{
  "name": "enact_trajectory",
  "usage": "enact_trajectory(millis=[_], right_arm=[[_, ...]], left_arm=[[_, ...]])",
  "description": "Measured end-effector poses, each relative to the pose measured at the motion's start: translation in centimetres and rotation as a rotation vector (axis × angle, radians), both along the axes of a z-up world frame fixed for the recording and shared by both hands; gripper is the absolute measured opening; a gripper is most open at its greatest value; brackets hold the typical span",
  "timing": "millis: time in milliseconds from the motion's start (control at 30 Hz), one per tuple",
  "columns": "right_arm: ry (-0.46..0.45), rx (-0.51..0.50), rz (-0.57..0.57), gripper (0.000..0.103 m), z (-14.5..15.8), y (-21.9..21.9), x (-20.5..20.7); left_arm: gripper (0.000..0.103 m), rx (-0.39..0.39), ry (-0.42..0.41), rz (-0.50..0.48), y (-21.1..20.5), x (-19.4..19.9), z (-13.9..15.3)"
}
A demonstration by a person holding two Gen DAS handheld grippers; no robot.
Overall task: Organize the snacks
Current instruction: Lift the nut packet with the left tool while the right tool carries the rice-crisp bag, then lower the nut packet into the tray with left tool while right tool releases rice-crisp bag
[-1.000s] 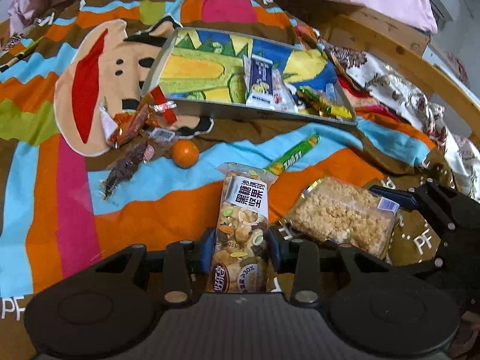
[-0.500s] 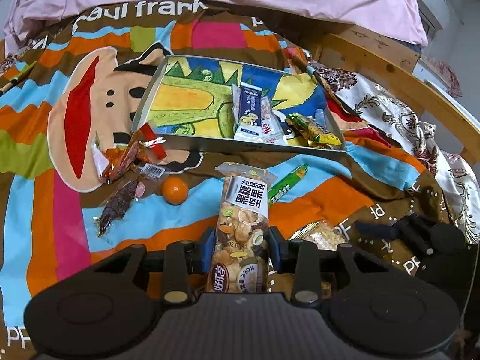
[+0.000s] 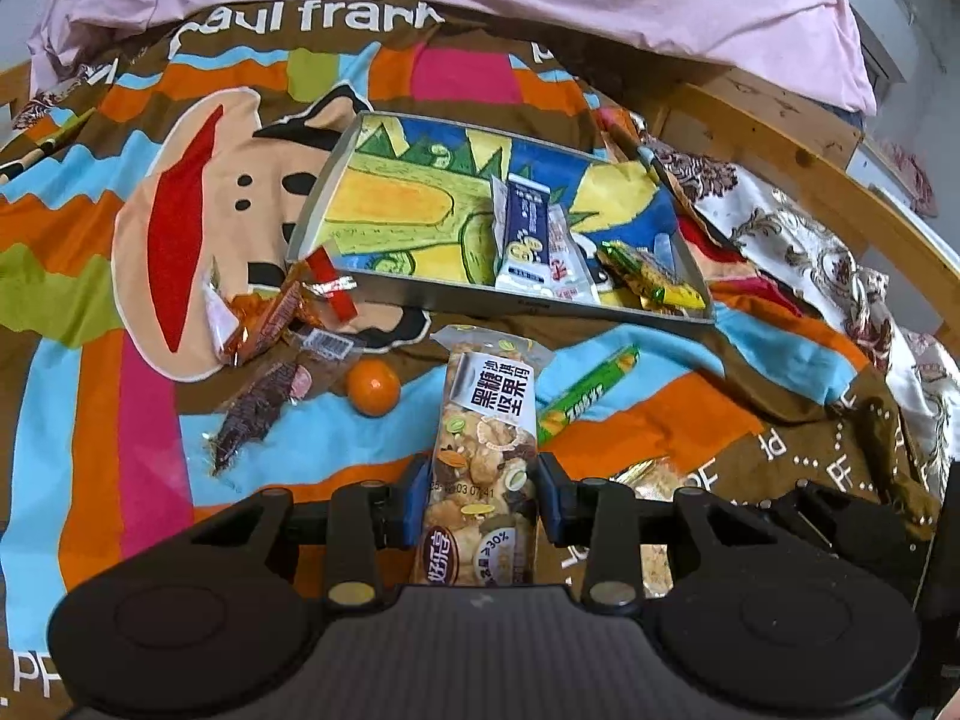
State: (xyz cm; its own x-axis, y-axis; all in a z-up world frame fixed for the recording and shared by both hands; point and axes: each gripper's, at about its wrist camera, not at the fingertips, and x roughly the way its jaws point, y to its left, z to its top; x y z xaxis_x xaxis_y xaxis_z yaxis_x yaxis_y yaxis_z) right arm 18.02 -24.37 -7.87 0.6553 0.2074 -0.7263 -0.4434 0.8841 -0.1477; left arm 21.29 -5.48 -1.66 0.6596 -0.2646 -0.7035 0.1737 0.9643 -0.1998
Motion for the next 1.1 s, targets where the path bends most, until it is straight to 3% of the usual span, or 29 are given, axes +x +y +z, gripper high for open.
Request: enact_trajectory(millis=[67, 233, 367, 500, 867, 1100], right_arm=[[-0.033, -0.033, 0.003, 0.074, 0.2, 0.1, -0.2], [-0.238, -0.155, -0.003, 0.074, 1.5, 0.6, -0.9], [-0.379, -0.132, -0.046, 0.074, 3.1, 0.1, 0.5], [-0.451, -0.084, -0.087, 0.074, 4.0, -0.5, 2.8], [-0.488, 0.121, -0.225, 0.074, 5.0, -3.6, 12.3], [-0.475, 0.264, -0.292, 0.074, 4.6, -4.8, 18.0]], left_arm=[[0.04, -0.001, -0.008, 0.007, 0.1, 0.1, 0.3], [0.04, -0.008, -0.029, 0.031, 0.1, 0.6, 0.9], [0.04, -0.005, -0.05, 0.055, 0.0, 1.4, 1.4], [0.04, 0.001, -0.077, 0.083, -0.3, 3.0, 2.0], [0.04, 0.021, -0.19, 0.113, -3.3, 11.7, 2.9], [0.04, 0.053, -0.195, 0.145, -4.8, 17.6, 1.4]])
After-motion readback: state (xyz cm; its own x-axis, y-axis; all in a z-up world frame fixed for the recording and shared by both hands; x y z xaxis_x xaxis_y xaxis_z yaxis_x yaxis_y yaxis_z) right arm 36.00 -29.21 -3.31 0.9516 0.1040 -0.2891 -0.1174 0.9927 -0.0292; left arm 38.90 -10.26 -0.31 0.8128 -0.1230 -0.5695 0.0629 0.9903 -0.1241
